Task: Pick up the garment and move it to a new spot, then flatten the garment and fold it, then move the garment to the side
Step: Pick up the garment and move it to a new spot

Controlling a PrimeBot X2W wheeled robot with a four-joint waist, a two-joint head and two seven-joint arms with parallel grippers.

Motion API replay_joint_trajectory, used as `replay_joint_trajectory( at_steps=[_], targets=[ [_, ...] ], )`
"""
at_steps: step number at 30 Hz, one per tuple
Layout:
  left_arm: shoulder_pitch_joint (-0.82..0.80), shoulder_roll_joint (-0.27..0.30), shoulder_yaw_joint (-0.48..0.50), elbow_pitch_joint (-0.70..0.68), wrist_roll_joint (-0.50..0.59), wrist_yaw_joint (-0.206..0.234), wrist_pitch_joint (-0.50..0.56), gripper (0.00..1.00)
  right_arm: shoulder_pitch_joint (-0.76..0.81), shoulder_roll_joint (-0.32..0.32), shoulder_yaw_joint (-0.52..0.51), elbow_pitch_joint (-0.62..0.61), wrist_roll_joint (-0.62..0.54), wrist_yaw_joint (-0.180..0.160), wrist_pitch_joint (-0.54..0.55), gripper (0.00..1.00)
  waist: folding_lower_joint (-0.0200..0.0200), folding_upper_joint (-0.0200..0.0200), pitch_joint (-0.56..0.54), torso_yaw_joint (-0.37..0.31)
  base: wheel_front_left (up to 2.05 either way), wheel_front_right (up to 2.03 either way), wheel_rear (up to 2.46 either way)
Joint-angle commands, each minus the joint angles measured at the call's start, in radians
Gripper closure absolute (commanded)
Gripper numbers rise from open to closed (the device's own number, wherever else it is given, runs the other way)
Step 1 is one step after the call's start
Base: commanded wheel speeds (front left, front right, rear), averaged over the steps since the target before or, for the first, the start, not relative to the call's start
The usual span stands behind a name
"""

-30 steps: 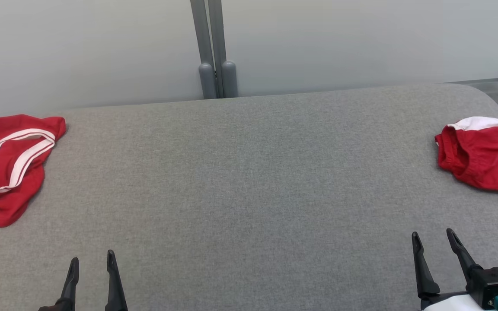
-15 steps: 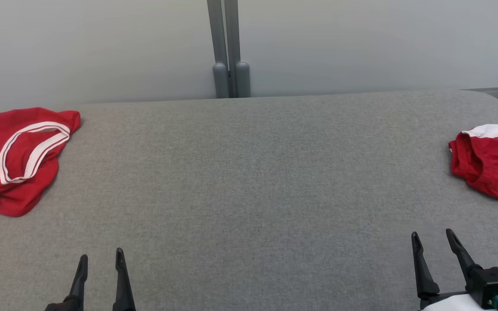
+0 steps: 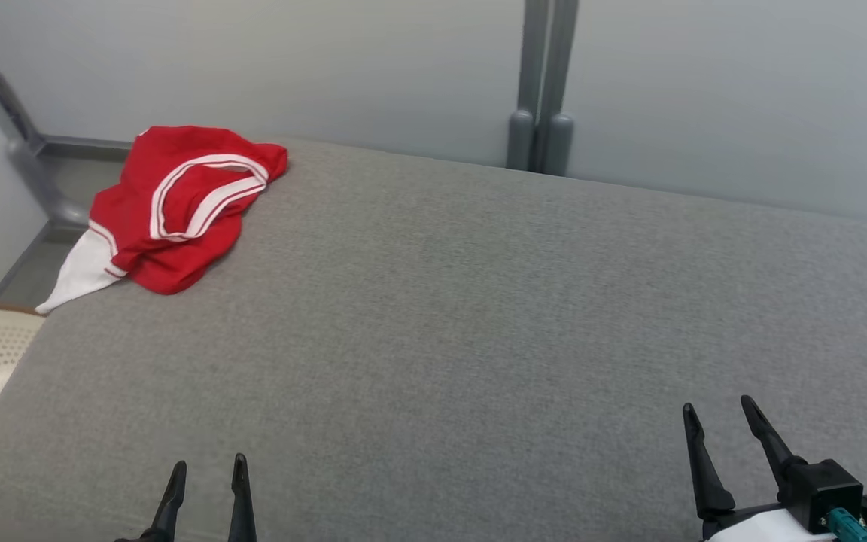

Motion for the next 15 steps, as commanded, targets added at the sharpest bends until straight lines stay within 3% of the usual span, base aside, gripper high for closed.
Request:
replay_joint_trajectory(
  at_steps=[1, 5, 10, 13, 15],
  targets=[
    [0.011, 0.003, 0.005, 0.000, 0.003, -0.008, 0.000, 0.00, -0.008, -0.001, 0.002, 0.006, 0.004, -0.001, -0.003, 0.00, 0.0000, 0.0000, -0.009, 0.119, 0.00, 0.00, 0.00],
    [0.013, 0.003, 0.015, -0.003, -0.001, -0.016, 0.000, 0.00, -0.010, -0.001, 0.015, 0.012, 0.011, -0.001, -0.003, 0.00, 0.0000, 0.0000, -0.003, 0.122, 0.00, 0.00, 0.00],
    [-0.004, 0.002, 0.003, -0.003, -0.015, -0.049, 0.000, 0.00, -0.003, -0.002, 0.012, 0.013, 0.010, -0.001, -0.003, 0.00, 0.0000, 0.0000, 0.023, 0.078, 0.00, 0.00, 0.00],
    [-0.061, 0.006, -0.038, 0.021, 0.015, -0.081, 0.000, 0.00, -0.018, -0.014, 0.008, 0.008, -0.002, -0.001, -0.003, 0.00, 0.0000, 0.0000, 0.074, 0.046, 0.00, 0.00, 0.00],
    [-0.157, 0.026, -0.064, 0.058, -0.012, -0.094, 0.000, 0.00, -0.058, -0.055, 0.020, -0.002, -0.007, -0.001, -0.003, 0.00, 0.0000, 0.0000, 0.156, 0.013, 0.00, 0.00, 0.00]
  ],
)
